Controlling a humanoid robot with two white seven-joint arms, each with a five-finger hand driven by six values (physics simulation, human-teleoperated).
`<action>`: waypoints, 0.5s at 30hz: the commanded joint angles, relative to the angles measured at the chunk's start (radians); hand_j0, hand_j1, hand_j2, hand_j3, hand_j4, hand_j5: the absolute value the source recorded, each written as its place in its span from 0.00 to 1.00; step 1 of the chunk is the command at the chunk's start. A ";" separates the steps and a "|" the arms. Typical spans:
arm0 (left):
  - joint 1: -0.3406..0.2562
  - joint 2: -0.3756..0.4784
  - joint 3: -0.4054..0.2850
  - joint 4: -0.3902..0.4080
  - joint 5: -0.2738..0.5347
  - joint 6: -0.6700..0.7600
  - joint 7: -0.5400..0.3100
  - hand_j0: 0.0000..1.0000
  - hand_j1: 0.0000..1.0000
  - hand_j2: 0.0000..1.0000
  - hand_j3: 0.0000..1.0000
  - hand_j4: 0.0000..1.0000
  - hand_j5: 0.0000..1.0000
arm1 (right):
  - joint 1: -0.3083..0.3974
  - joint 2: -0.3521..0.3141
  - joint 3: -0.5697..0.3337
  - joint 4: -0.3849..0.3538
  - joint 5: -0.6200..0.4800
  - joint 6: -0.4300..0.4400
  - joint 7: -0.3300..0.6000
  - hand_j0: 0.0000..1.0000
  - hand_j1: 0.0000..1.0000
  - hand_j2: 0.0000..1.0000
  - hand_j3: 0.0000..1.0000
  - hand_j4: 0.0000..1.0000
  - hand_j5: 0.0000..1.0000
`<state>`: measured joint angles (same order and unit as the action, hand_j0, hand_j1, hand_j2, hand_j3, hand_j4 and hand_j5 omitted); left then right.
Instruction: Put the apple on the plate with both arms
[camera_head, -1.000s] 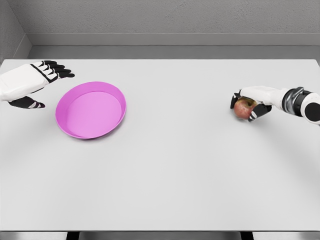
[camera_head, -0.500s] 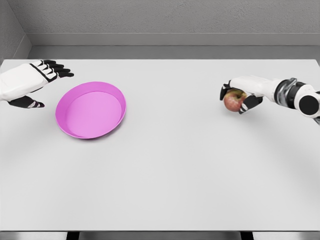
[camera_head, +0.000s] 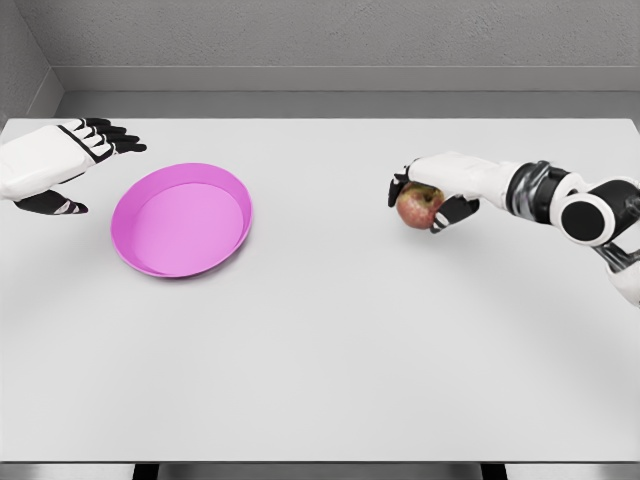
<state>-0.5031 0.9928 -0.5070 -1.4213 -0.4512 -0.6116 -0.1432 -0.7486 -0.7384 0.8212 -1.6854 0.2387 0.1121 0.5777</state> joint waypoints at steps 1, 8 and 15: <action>0.000 0.001 0.001 0.001 0.006 0.001 0.001 1.00 1.00 1.00 1.00 1.00 1.00 | 0.000 0.017 0.007 -0.020 -0.001 0.000 -0.001 0.54 0.54 0.54 0.54 0.54 0.54; 0.002 0.000 0.001 0.001 0.006 0.001 0.001 1.00 1.00 1.00 1.00 1.00 1.00 | -0.018 0.066 0.056 -0.025 -0.001 0.000 -0.001 0.55 0.55 0.55 0.55 0.55 0.55; 0.002 0.000 0.001 0.001 0.006 0.001 0.001 1.00 1.00 1.00 1.00 1.00 1.00 | -0.037 0.105 0.088 -0.025 -0.001 0.001 -0.001 0.55 0.55 0.55 0.55 0.55 0.55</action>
<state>-0.5016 0.9913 -0.5069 -1.4205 -0.4512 -0.6116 -0.1432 -0.7869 -0.6403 0.9046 -1.7100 0.2378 0.1140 0.5777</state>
